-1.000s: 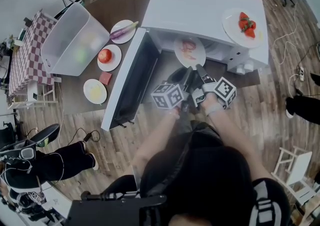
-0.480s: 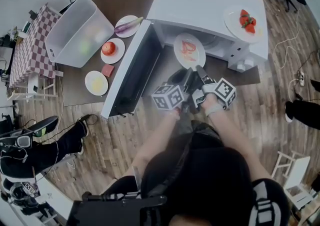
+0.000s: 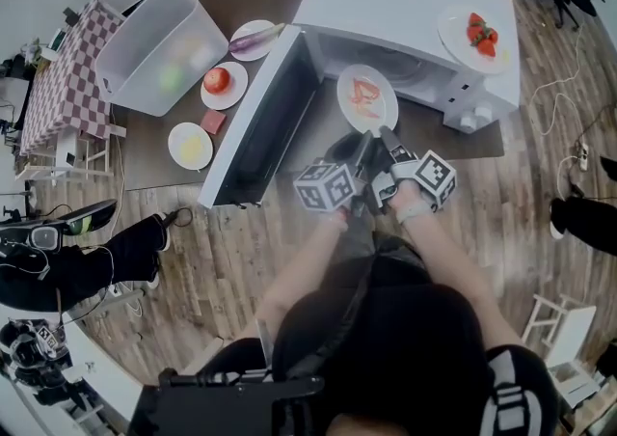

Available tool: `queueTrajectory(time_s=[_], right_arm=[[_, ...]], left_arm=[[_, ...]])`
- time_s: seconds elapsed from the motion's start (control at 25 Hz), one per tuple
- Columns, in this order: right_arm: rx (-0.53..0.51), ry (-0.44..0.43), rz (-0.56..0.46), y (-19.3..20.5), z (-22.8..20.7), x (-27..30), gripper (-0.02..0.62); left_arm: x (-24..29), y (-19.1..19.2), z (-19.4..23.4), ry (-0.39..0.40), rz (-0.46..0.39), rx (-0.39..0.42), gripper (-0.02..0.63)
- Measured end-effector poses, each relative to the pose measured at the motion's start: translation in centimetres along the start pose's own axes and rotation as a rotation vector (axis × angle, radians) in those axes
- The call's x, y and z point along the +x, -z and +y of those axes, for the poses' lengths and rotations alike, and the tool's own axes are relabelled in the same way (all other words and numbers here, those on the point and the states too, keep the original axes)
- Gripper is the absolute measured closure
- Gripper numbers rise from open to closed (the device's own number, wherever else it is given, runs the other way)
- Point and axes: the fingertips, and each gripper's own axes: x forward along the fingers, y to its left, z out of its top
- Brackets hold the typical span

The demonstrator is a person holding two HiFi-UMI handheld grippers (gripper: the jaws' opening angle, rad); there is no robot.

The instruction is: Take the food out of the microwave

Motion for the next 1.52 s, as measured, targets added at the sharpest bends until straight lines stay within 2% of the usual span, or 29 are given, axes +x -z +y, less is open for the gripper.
queueTrajectory(time_s=[0.76, 1.12, 1.32, 1.52], right_arm=[[0.002, 0.021, -0.004, 2.2, 0.2, -2.0, 0.574], [0.019, 0.024, -0.020, 5.0, 0.4, -4.5, 0.574], [0.036, -0.006, -0.033, 6.9, 1.0, -5.6, 0.574], [0.026, 0.015, -0.046, 8.4, 1.3, -7.9, 0.574]], left_arm=[[-2.7, 0.9, -0.5, 0.015, 0.001, -0.007, 0.500], [-6.1, 2.1, -1.2, 0.022, 0.031, -0.001, 0.500], [-8.3, 2.5, -1.6, 0.029, 0.037, 0.008, 0.500], [-10.5, 3.3, -2.7, 0.043, 0.040, 0.012, 0.500]])
